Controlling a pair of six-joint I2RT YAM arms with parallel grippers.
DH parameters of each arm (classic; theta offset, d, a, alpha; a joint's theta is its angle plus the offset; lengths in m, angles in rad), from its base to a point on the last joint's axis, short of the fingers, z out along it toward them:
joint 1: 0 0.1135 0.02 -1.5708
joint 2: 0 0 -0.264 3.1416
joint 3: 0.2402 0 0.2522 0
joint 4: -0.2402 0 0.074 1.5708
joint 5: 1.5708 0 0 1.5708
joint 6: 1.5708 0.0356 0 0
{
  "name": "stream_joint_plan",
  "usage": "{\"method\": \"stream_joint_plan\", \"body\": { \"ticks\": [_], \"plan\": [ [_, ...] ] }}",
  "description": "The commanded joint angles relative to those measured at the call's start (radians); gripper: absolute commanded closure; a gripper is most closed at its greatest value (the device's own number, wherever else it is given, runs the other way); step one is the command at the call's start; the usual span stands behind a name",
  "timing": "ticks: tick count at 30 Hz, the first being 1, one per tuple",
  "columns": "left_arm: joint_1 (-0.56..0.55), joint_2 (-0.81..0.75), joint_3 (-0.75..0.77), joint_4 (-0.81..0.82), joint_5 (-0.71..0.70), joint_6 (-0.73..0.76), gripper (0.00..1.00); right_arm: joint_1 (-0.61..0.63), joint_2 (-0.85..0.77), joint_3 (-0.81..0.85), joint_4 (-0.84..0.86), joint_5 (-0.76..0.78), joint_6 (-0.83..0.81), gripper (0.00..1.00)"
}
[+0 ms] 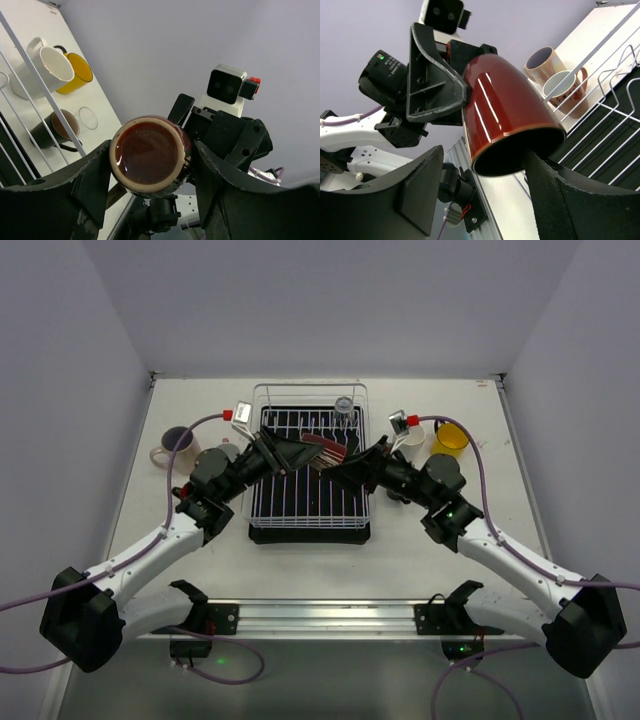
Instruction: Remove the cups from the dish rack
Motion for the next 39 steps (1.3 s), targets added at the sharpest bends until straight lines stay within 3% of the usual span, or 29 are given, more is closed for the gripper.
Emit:
{"method": "stream_joint_plan", "body": {
  "ticks": [1,7,10,11,12,16,18,19,20,22,24,28,30,34,39],
  "plan": [
    [-0.014,-0.026,-0.02,0.145,0.048,-0.073,0.88,0.015,0.001,0.065,0.077,0.036,-0.028,0.35],
    [-0.017,-0.06,-0.075,0.151,0.042,-0.081,0.88,0.03,0.053,0.105,0.086,0.041,-0.034,0.44],
    [-0.016,-0.061,-0.087,0.176,0.055,-0.092,0.83,0.056,0.092,0.107,0.112,0.039,-0.024,0.48],
    [-0.017,-0.064,-0.087,0.179,0.058,-0.093,0.81,0.061,0.095,0.102,0.121,0.043,-0.019,0.51],
    [-0.017,-0.064,-0.086,0.18,0.058,-0.092,0.78,0.064,0.097,0.087,0.147,0.05,-0.014,0.61],
    [-0.017,-0.086,-0.078,0.16,0.061,-0.067,0.49,0.069,0.06,0.051,0.181,0.074,-0.001,0.94],
    [-0.017,-0.096,-0.069,0.136,0.061,-0.037,0.38,0.067,0.034,0.044,0.149,0.096,-0.002,1.0],
    [-0.016,-0.113,-0.048,0.08,0.058,-0.014,0.25,0.069,0.017,0.045,0.129,0.1,-0.007,1.0],
    [-0.016,-0.125,-0.029,0.035,0.039,0.059,0.19,0.069,-0.017,0.05,0.094,0.103,-0.023,1.0],
    [-0.014,-0.155,0.059,-0.176,0.01,0.162,0.05,0.069,-0.05,0.09,-0.09,0.114,-0.06,1.0],
    [-0.014,-0.175,0.122,-0.325,-0.049,0.331,0.0,0.067,-0.106,0.129,-0.317,0.152,-0.114,1.0],
    [-0.014,-0.243,0.244,-0.671,-0.126,0.628,0.0,0.067,-0.184,0.176,-0.734,0.273,-0.2,1.0],
    [-0.016,-0.273,0.256,-0.801,-0.183,0.709,0.0,0.067,-0.215,0.179,-0.928,0.335,-0.228,1.0],
    [-0.014,-0.391,0.21,-0.942,-0.303,0.839,0.0,0.066,-0.294,0.159,-1.179,0.52,-0.219,1.0],
    [-0.016,-0.515,0.117,-0.955,-0.356,0.855,0.0,0.067,-0.31,0.119,-1.316,0.605,-0.182,1.0]
  ]
}}
